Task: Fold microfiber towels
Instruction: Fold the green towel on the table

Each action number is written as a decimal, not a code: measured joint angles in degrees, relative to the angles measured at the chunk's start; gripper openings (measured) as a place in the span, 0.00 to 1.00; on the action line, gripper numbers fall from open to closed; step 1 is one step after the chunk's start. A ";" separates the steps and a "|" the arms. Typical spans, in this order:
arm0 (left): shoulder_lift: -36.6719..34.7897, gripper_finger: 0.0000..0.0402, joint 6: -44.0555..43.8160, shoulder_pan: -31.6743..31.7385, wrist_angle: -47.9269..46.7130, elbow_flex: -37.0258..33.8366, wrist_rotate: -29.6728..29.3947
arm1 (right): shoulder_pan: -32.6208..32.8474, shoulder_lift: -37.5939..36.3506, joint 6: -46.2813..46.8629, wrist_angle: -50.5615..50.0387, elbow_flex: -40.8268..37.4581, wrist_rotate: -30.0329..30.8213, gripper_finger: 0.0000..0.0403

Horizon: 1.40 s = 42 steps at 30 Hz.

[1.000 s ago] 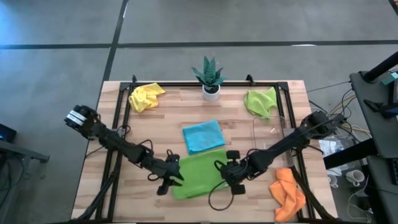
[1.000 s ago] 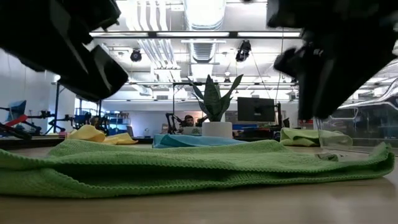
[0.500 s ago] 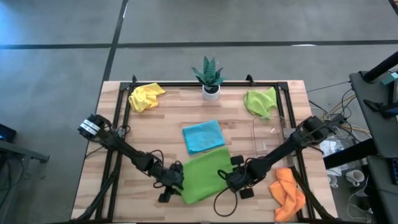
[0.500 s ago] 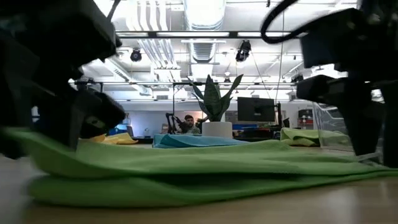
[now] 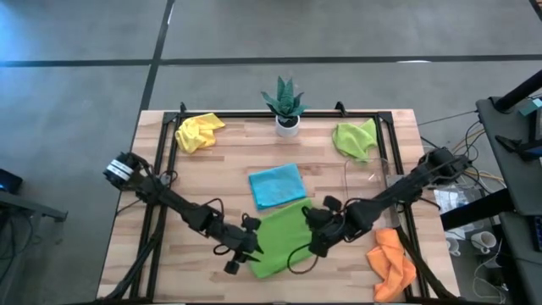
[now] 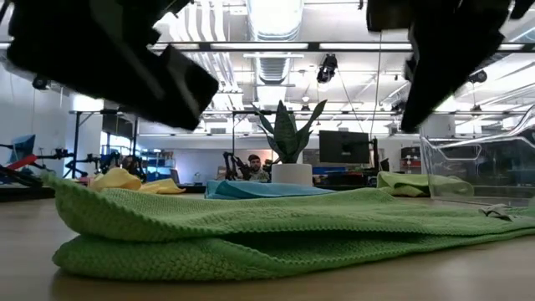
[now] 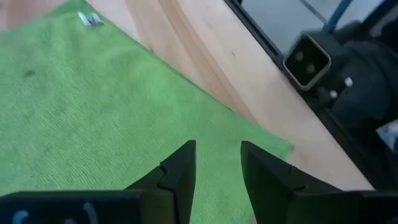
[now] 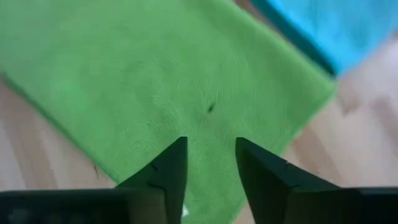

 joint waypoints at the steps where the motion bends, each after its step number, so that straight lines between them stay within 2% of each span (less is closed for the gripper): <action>1: 0.17 0.28 -0.01 -0.07 0.01 -0.04 0.02 | -0.42 0.56 3.81 -0.54 -0.10 -0.20 0.36; 4: 0.42 0.28 -0.69 -0.13 0.04 -0.30 0.17 | -2.64 2.68 16.39 -2.44 -0.20 -2.53 0.42; 7: 0.47 0.28 -0.61 -0.13 0.13 -0.29 -0.30 | -4.80 5.68 19.23 -2.71 -0.18 -6.59 0.45; 10: 0.46 0.28 -1.29 0.10 0.11 0.38 -2.75 | -6.98 7.89 20.00 -2.80 0.33 -7.93 0.46; 17: -0.16 0.28 -2.41 -0.46 -0.50 0.53 -2.94 | -10.90 9.70 19.35 -5.96 0.26 -8.23 0.46; 23: -0.43 0.28 -2.38 -0.66 -1.85 0.46 -2.91 | -11.50 11.93 20.22 -4.00 0.33 -12.93 0.45; 28: -0.45 0.28 -2.36 -0.63 -1.81 0.46 -2.93 | -11.47 13.37 19.58 -3.29 0.36 -13.56 0.37; 35: -0.47 0.28 -2.36 -0.63 -1.55 0.46 -2.95 | -11.50 13.28 15.47 -2.20 0.33 -12.43 0.07; 37: -0.47 0.28 -2.36 -0.63 -1.51 0.46 -2.96 | -11.65 12.88 14.05 -3.36 0.76 -12.52 0.04; 39: -0.47 0.28 -2.36 -0.63 -1.46 0.46 -2.95 | -11.89 12.74 13.13 -8.58 2.36 -12.58 0.03; 42: -0.49 0.28 -2.36 -0.63 -1.51 0.46 -2.96 | -12.02 12.37 12.47 -22.90 6.39 -10.79 0.03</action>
